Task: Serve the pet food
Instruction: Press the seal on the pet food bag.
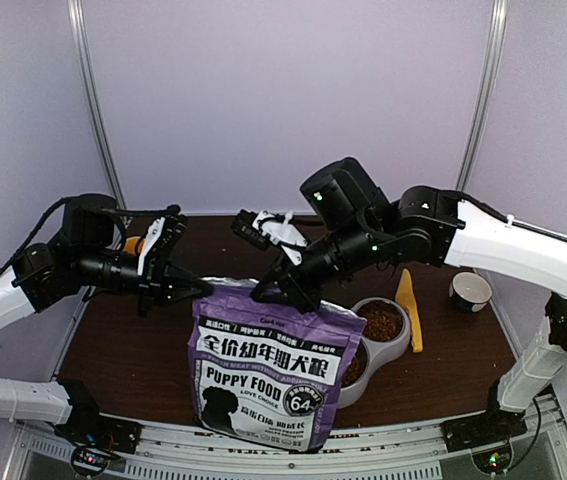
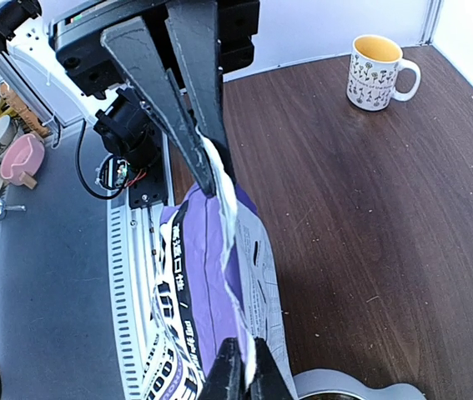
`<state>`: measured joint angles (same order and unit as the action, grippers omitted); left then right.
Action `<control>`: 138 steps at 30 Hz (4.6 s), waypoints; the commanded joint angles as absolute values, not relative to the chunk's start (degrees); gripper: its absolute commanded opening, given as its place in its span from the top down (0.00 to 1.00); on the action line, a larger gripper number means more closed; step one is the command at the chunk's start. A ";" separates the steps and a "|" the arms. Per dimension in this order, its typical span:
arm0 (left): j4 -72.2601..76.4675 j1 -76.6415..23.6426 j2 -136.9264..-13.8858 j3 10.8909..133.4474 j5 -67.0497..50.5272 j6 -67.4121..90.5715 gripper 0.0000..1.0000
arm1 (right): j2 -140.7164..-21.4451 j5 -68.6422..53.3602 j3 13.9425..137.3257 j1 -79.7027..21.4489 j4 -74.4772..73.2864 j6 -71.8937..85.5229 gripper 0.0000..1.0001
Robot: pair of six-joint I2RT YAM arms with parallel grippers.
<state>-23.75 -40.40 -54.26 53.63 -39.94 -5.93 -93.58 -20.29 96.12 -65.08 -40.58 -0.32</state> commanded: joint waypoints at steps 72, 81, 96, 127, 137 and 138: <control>-18.65 -38.41 -47.55 52.12 -33.05 -5.45 1.00 | -77.75 -10.75 79.98 -62.30 -49.09 2.89 1.00; -18.80 -38.41 -47.68 52.12 -33.21 -5.42 1.00 | -76.33 -10.67 79.07 -61.90 -48.20 3.81 0.87; -18.98 -38.32 -47.56 52.12 -33.14 -5.54 1.00 | -72.68 -11.55 75.95 -61.27 -46.85 5.01 1.00; -19.16 -38.32 -46.97 52.11 -33.39 -5.71 1.00 | -71.26 -18.46 74.93 -60.60 -41.88 5.79 1.00; -19.16 -38.32 -46.91 52.03 -33.85 -5.57 1.00 | -75.66 -22.77 77.35 -60.56 -39.17 5.11 1.00; -19.16 -38.32 -46.96 52.03 -33.87 -5.57 1.00 | -75.78 -23.05 77.34 -60.60 -38.80 5.06 1.00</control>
